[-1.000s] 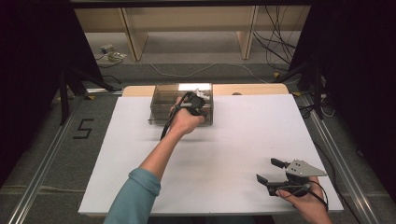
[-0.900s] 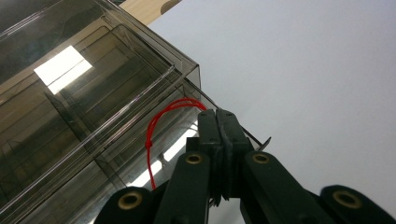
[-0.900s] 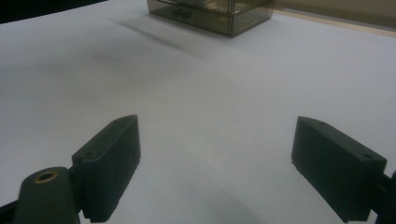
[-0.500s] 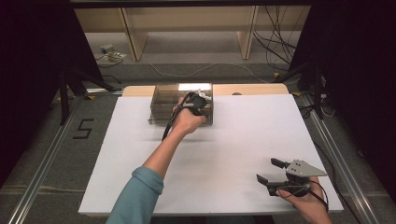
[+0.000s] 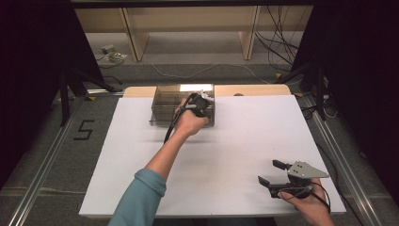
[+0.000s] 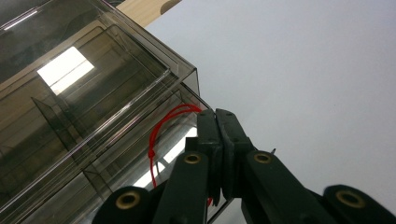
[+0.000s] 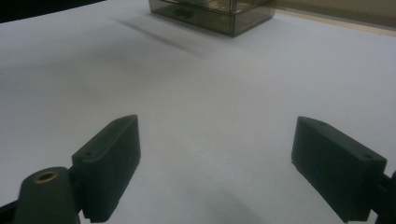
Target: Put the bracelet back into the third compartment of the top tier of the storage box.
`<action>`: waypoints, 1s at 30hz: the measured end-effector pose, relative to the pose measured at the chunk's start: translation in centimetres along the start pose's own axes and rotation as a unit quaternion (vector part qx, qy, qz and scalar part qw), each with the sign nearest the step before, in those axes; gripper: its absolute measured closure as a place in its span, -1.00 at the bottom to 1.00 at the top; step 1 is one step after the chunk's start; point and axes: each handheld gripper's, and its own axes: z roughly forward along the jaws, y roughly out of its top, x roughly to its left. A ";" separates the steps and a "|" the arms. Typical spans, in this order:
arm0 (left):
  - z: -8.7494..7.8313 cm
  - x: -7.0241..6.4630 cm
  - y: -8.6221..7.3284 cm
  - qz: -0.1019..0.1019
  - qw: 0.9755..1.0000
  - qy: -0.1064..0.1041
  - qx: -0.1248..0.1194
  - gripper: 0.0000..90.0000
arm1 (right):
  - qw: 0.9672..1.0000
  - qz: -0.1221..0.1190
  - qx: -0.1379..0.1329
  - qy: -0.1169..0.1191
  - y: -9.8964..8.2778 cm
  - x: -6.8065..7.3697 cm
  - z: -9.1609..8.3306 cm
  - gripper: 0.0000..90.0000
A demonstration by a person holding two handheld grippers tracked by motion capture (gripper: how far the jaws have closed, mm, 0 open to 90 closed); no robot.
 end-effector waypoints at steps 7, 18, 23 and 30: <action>-1.2 -0.2 0.0 0.022 0.999 0.017 -0.032 0.49 | 1.000 -0.001 -0.003 0.000 0.0 -0.1 0.0 -0.64; -5.1 0.3 -1.0 0.009 0.997 0.042 -0.068 0.12 | 1.000 0.002 0.001 -0.003 0.0 0.0 0.1 -0.64; -5.9 0.7 -1.7 -0.016 0.997 0.044 -0.068 -0.02 | 1.000 0.005 0.000 -0.003 0.0 0.0 0.1 -0.64; -6.9 1.1 -2.7 -0.033 0.995 0.052 -0.081 -0.30 | 1.000 0.003 0.000 -0.003 0.0 -0.1 0.1 -0.64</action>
